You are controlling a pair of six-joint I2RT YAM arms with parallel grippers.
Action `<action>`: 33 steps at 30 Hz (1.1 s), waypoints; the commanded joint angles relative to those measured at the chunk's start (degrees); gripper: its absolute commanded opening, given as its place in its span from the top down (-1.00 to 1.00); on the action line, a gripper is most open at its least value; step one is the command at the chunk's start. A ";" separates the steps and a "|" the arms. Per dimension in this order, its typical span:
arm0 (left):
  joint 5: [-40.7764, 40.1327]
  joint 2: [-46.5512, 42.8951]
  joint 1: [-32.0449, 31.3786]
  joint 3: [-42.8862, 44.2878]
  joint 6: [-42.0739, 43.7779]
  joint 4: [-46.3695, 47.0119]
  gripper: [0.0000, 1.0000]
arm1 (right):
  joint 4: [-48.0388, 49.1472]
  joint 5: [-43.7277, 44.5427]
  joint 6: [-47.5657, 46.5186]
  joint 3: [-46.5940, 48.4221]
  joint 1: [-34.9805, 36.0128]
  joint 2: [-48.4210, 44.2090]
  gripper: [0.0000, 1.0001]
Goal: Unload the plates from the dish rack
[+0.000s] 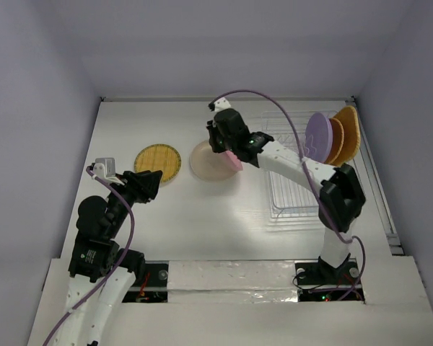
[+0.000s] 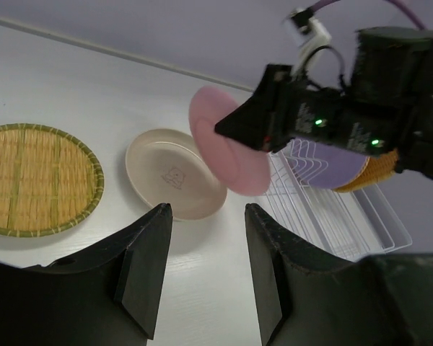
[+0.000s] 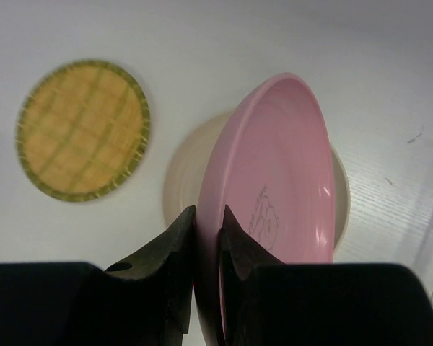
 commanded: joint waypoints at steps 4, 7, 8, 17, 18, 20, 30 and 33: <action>0.44 0.42 0.40 -0.01 0.02 2.54 0.16 | 1.42 9.10 -8.29 7.10 4.50 6.75 1.00; 0.52 0.42 0.40 0.08 0.02 2.54 0.16 | 1.87 10.84 -9.00 6.93 5.99 10.00 1.00; 0.44 0.50 0.40 0.08 0.02 2.45 0.16 | 1.87 12.08 -9.35 6.67 6.52 10.62 1.00; 0.52 0.50 0.40 0.08 0.02 2.54 0.16 | 0.20 20.88 -10.50 2.98 10.48 12.56 0.01; 0.61 0.50 0.40 -0.01 0.02 2.54 0.16 | -0.15 20.88 -10.15 2.71 10.48 12.03 -0.17; 0.44 0.59 0.40 -0.01 0.02 2.54 0.16 | -1.11 21.23 -8.75 2.45 10.48 10.72 -0.47; 0.17 0.33 0.40 0.08 -0.07 2.37 0.16 | -0.86 22.10 -1.19 -8.52 6.72 -7.55 0.06; 0.26 0.33 0.40 0.08 -0.07 2.45 0.16 | -0.33 23.34 2.93 -17.37 1.98 -16.60 0.99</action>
